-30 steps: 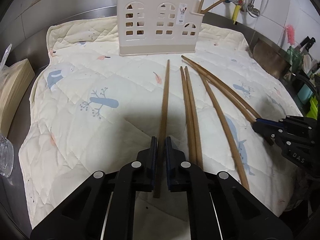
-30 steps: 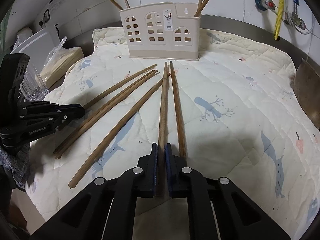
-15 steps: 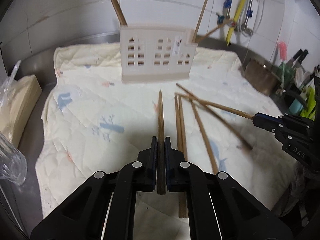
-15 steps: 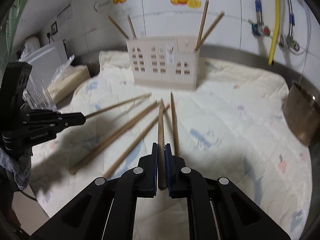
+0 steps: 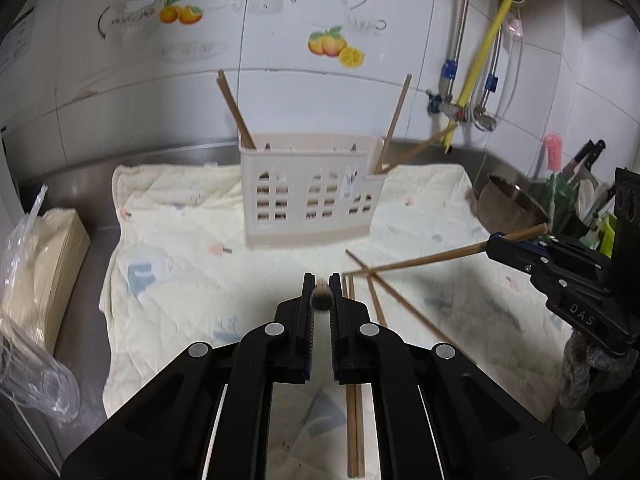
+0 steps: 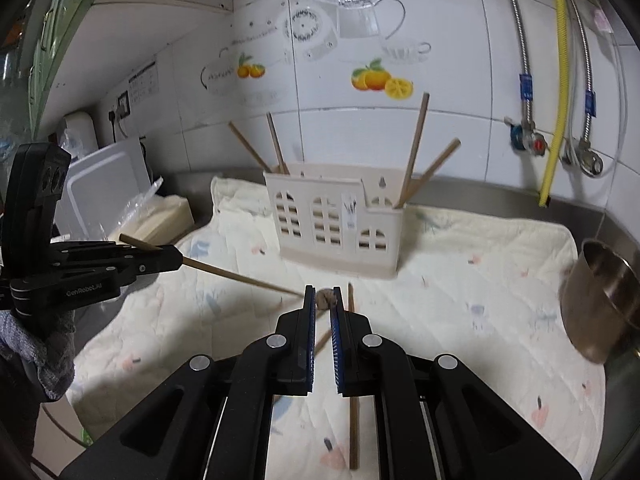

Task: Organize utensils
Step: 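Lift both held chopsticks up over the beige holder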

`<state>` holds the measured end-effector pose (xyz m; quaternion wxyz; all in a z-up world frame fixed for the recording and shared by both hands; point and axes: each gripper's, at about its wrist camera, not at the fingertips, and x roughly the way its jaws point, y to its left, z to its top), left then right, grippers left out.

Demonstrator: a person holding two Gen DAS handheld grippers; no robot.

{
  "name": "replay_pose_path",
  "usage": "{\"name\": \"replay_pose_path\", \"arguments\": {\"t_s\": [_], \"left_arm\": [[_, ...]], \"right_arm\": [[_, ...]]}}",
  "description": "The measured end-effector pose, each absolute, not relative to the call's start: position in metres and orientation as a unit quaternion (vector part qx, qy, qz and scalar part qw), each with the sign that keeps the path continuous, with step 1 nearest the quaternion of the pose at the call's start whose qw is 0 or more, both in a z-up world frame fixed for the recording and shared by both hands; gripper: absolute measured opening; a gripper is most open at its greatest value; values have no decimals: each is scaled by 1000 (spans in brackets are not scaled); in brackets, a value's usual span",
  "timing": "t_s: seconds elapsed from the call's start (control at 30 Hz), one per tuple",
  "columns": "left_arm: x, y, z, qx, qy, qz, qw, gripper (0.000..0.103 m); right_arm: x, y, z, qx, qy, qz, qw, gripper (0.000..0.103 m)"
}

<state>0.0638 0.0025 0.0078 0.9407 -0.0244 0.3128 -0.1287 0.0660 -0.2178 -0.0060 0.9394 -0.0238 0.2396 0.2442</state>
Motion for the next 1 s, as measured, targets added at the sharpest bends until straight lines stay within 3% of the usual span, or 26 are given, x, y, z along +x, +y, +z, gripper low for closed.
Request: {"name": "replay_pose_path", "arguments": {"t_s": [1.0], "left_arm": [[123, 19, 174, -17, 170, -133, 976, 6]], "right_arm": [[150, -219, 147, -41, 126, 240, 962, 7]]}}
